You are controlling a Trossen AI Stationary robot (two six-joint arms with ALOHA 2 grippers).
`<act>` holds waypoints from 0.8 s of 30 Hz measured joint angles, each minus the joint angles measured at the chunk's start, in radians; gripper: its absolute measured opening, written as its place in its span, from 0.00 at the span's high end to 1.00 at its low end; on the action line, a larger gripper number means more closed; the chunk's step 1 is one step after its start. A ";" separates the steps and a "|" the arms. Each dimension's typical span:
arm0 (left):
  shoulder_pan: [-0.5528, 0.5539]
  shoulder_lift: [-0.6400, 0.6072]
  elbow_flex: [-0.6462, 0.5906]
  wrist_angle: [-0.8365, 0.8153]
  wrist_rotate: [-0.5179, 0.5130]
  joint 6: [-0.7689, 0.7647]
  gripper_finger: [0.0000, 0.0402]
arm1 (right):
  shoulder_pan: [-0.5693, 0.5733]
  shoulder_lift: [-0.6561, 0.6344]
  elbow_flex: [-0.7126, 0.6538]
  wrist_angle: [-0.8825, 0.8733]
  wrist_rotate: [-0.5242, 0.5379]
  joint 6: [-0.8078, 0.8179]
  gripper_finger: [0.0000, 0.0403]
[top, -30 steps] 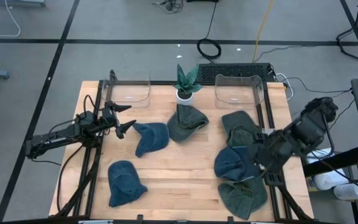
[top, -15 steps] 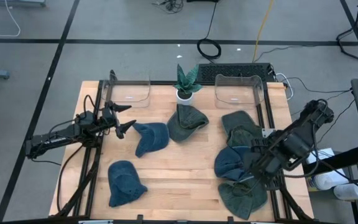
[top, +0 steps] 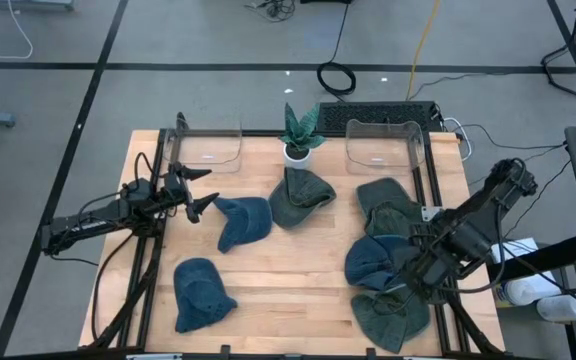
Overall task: Pick & Place hat
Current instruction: Put the bottom right green cap into the left transparent bin
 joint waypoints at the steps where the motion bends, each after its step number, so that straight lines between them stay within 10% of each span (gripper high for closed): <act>1: 0.000 0.000 0.000 0.000 0.000 0.000 0.06 | 0.002 -0.005 -0.014 0.002 0.000 0.007 0.32; 24: 0.000 0.000 0.000 0.000 0.000 0.000 0.06 | 0.043 -0.019 -0.211 0.168 0.000 0.008 0.32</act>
